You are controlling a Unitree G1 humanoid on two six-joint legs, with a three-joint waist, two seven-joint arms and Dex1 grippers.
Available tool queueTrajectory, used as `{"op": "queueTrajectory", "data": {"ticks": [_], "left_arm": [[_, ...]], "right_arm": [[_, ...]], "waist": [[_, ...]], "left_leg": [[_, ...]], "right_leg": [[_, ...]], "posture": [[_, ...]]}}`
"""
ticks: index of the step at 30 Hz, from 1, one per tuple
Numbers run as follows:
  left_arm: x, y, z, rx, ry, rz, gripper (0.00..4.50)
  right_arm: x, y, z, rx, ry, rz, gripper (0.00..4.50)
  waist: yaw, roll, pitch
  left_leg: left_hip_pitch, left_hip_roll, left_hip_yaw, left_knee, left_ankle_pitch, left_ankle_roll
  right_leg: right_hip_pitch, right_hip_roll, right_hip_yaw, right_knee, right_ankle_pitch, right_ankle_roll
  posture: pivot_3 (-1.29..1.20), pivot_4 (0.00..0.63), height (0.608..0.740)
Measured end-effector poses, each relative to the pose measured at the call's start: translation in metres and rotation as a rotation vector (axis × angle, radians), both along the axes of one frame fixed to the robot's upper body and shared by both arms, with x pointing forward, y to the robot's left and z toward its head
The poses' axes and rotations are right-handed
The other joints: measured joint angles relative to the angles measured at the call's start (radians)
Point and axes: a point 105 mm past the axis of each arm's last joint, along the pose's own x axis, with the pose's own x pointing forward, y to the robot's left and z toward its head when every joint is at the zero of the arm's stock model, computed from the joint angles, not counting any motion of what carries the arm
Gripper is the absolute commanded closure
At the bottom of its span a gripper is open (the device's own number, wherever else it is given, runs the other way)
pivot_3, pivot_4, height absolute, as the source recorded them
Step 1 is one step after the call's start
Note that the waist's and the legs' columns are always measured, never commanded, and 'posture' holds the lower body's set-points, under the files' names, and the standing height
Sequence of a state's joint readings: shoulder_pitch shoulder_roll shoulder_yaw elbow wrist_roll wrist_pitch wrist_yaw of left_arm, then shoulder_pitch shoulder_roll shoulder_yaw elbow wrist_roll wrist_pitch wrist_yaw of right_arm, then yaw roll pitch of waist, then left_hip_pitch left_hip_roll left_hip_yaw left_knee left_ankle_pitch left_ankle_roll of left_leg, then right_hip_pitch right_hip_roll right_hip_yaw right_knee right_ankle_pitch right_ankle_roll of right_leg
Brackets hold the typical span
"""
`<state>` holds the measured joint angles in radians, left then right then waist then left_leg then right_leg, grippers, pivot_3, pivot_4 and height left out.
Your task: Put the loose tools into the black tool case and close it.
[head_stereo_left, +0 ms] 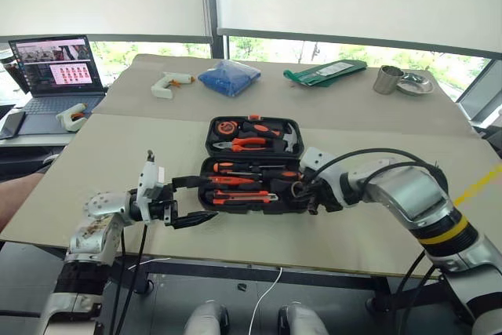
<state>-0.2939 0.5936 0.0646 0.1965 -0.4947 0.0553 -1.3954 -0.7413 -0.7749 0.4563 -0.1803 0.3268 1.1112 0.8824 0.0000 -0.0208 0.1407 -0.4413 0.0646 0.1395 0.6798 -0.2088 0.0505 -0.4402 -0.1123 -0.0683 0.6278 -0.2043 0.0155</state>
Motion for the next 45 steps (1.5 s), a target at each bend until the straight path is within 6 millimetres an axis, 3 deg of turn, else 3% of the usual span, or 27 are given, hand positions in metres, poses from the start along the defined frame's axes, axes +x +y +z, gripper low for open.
{"op": "queueTrajectory", "data": {"ticks": [2,4,5,13,18,22,25,28,31,33,38,45], "left_arm": [[-0.001,0.000,-0.001,-0.002,-0.004,0.003,0.00],[0.000,-0.001,-0.001,-0.008,-0.007,0.007,0.00],[0.000,-0.001,-0.001,-0.011,-0.007,0.008,0.00],[0.000,0.009,0.000,-0.010,-0.024,0.053,0.00],[0.008,0.024,0.011,-0.022,-0.062,0.145,0.00],[0.013,0.033,0.017,-0.031,-0.072,0.224,0.00],[0.025,0.044,0.027,-0.049,-0.074,0.358,0.00],[0.046,0.060,0.032,-0.020,-0.061,0.548,0.77],[0.065,0.065,0.031,0.005,-0.036,0.686,1.74],[0.079,0.053,0.026,0.019,-0.014,0.728,2.55],[0.110,0.015,-0.009,0.102,0.112,0.740,4.36],[0.136,0.002,-0.010,0.187,0.103,0.734,4.47]], "right_arm": [[0.001,-0.001,-0.001,0.005,0.004,-0.001,4.44],[0.003,-0.002,-0.001,0.013,0.003,0.003,3.72],[0.004,-0.002,-0.001,0.014,-0.003,0.010,3.62],[0.006,-0.005,0.011,0.034,-0.034,0.068,0.90],[0.012,0.002,0.038,0.143,-0.094,0.130,0.90],[0.016,0.007,0.044,0.200,-0.096,0.147,0.90],[0.026,0.001,0.050,0.258,-0.143,0.102,1.70],[0.045,-0.030,0.050,0.274,-0.268,-0.055,2.61],[0.061,-0.066,0.023,0.148,-0.400,-0.197,3.61],[0.067,-0.080,0.005,0.096,-0.456,-0.250,4.37],[0.088,-0.072,-0.011,0.128,-0.541,-0.266,4.50],[0.107,-0.036,-0.017,0.151,-0.528,-0.142,4.50]], "waist": [[0.003,0.000,0.000],[0.004,0.000,0.000],[0.004,0.000,0.000],[0.004,0.000,0.000],[-0.001,0.000,0.000],[-0.006,0.000,0.000],[-0.003,0.000,0.000],[0.008,-0.001,0.000],[0.012,-0.001,0.000],[0.011,-0.001,0.000],[-0.011,-0.002,0.001],[-0.012,-0.002,0.001]], "left_leg": [[0.000,0.000,0.000,0.001,0.000,0.000],[0.000,0.000,0.000,0.001,0.000,0.000],[0.000,0.000,0.000,0.001,0.000,0.000],[0.000,0.001,0.000,-0.001,0.000,0.000],[0.000,0.001,0.001,-0.001,0.000,0.000],[0.000,0.002,0.001,-0.001,0.000,-0.001],[0.000,0.001,0.000,-0.001,0.000,-0.001],[0.000,0.000,0.000,-0.001,0.000,0.000],[0.000,-0.002,0.000,-0.001,0.000,-0.001],[0.000,-0.004,0.001,-0.001,0.001,-0.001],[0.001,-0.003,0.004,-0.001,0.003,-0.004],[0.002,-0.002,0.004,-0.001,0.005,-0.005]], "right_leg": [[0.001,0.000,0.000,0.000,0.000,0.000],[0.001,-0.001,0.000,-0.001,-0.001,-0.001],[0.001,-0.001,0.000,-0.001,-0.001,-0.001],[-0.001,0.000,0.000,-0.001,0.001,-0.001],[-0.001,0.001,0.000,-0.001,0.001,-0.001],[-0.001,0.001,0.000,-0.001,0.001,-0.001],[0.000,0.001,0.000,-0.001,0.001,-0.001],[0.001,0.000,-0.001,-0.001,0.002,0.001],[0.001,0.000,0.000,-0.001,0.001,0.002],[0.001,0.000,0.000,-0.001,0.001,0.002],[0.002,0.004,0.000,0.000,0.002,0.002],[0.003,0.005,0.000,0.002,0.002,0.001]], "posture": [[0.00,0.150,0.739],[0.00,0.150,0.739],[0.00,0.150,0.739],[0.00,0.150,0.739],[0.00,0.150,0.739],[0.00,0.150,0.739],[0.00,0.150,0.739],[0.00,0.150,0.739],[0.00,0.150,0.739],[0.00,0.150,0.739],[0.00,0.150,0.739],[0.00,0.150,0.739]]}}
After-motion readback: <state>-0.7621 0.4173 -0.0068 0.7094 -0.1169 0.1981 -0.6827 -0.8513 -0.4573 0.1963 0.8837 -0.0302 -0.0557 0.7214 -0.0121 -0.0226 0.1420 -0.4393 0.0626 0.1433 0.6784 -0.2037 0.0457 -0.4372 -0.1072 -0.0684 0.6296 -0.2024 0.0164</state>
